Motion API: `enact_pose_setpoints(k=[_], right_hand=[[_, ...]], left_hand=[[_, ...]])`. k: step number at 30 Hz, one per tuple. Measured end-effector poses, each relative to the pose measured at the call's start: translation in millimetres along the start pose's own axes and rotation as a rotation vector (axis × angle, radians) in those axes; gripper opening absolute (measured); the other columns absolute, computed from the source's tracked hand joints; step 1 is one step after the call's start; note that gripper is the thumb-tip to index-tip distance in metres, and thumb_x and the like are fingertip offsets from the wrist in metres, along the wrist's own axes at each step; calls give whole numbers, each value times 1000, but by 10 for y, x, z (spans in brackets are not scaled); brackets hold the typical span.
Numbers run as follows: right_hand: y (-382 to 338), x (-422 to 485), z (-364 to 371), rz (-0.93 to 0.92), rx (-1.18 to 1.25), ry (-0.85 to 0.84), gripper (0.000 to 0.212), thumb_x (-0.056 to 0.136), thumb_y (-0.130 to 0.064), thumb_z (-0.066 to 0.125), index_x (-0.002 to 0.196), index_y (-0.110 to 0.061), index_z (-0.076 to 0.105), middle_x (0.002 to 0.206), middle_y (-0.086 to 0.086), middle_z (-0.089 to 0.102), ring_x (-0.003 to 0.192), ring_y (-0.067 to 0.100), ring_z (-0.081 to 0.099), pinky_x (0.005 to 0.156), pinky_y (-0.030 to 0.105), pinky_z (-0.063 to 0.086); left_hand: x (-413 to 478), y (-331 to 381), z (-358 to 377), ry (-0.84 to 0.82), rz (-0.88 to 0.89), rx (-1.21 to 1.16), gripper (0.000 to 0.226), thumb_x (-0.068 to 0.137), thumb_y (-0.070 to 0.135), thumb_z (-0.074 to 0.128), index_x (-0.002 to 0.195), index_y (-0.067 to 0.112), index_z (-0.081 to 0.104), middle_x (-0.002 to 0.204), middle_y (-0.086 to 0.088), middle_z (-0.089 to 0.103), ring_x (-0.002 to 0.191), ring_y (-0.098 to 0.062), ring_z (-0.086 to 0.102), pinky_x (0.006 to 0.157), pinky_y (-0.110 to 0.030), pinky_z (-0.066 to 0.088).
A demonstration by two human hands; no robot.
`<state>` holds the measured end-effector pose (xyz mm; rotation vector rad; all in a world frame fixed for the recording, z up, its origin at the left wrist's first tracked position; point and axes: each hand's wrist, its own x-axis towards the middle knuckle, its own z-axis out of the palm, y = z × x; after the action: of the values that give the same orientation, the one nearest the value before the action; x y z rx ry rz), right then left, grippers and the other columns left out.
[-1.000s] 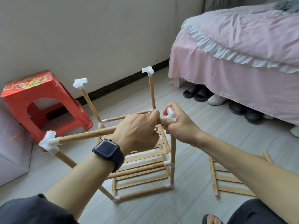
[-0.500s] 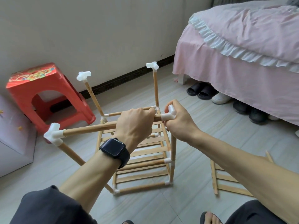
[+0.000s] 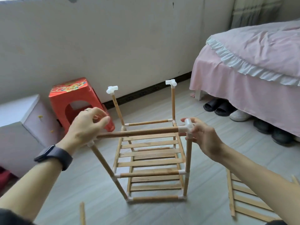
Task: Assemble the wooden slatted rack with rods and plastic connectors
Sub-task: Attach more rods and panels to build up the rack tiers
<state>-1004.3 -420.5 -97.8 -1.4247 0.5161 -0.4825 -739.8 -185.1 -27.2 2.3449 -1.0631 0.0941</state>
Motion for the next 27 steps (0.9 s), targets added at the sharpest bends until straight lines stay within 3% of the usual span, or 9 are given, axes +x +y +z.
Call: enact_pose_setpoints(k=[2, 5, 8, 11, 15, 17, 20, 23, 27], right_hand=[[-25, 66, 95, 7, 53, 63, 52, 83, -47, 52, 118, -11, 63, 107, 20, 66, 89, 27, 65, 82, 36, 49], [-13, 197, 275, 1, -112, 165, 48, 105, -50, 39, 110, -7, 60, 82, 11, 52, 68, 19, 48, 65, 32, 44], [30, 325, 297, -25, -176, 223, 36, 108, -36, 36, 98, -8, 56, 68, 7, 45, 59, 18, 42, 54, 32, 38], [25, 420, 215, -59, -213, 283, 23, 102, -23, 43, 88, -9, 55, 58, 3, 46, 54, 19, 41, 51, 35, 36], [5, 596, 84, -57, -271, 389, 14, 88, -16, 47, 76, -14, 53, 47, -7, 44, 54, 19, 39, 52, 37, 35], [-26, 696, 50, -64, -340, 446, 14, 81, -25, 47, 74, -15, 54, 55, -4, 53, 61, 24, 48, 59, 42, 41], [-44, 808, 39, -78, -444, 634, 31, 95, -43, 48, 100, -13, 56, 95, 8, 65, 90, 29, 61, 75, 42, 46], [-30, 842, 88, -59, -542, 858, 53, 101, -57, 39, 124, -9, 45, 135, 17, 49, 120, 35, 50, 93, 47, 41], [9, 708, 238, -142, -713, 781, 63, 97, -53, 54, 139, -12, 32, 155, 15, 22, 139, 39, 26, 109, 55, 28]], left_hand=[[2, -293, -133, 70, -331, -330, 24, 103, 38, 52, 107, 18, 65, 118, -3, 67, 110, -22, 60, 87, -33, 43], [-60, -454, -57, -116, -614, -884, 43, 106, 45, 40, 112, 11, 66, 116, -10, 72, 101, -24, 66, 85, -40, 49], [-67, -405, 173, -124, -638, -947, 38, 107, 35, 40, 98, 6, 62, 95, -11, 75, 83, -24, 67, 82, -40, 50], [1, -303, 341, 19, -614, -876, 32, 104, 9, 43, 73, 13, 50, 54, -3, 60, 55, -19, 48, 57, -32, 43], [-40, -169, 500, 47, -568, -877, 40, 106, 23, 38, 67, 17, 43, 39, 4, 40, 35, -12, 31, 49, -29, 37], [-85, -98, 545, 102, -554, -883, 38, 106, 27, 36, 70, 16, 44, 48, 1, 42, 39, -12, 34, 48, -28, 38], [-223, 61, 619, 219, -564, -892, 36, 107, 31, 33, 78, 15, 46, 67, -4, 45, 51, -14, 40, 51, -29, 42], [-416, 333, 704, 203, -564, -923, 31, 108, 29, 29, 90, 10, 46, 77, -8, 52, 55, -15, 46, 55, -31, 45], [-540, 605, 723, -58, -428, -831, 27, 109, 23, 29, 97, 6, 46, 88, -18, 69, 63, -19, 59, 58, -30, 52]])
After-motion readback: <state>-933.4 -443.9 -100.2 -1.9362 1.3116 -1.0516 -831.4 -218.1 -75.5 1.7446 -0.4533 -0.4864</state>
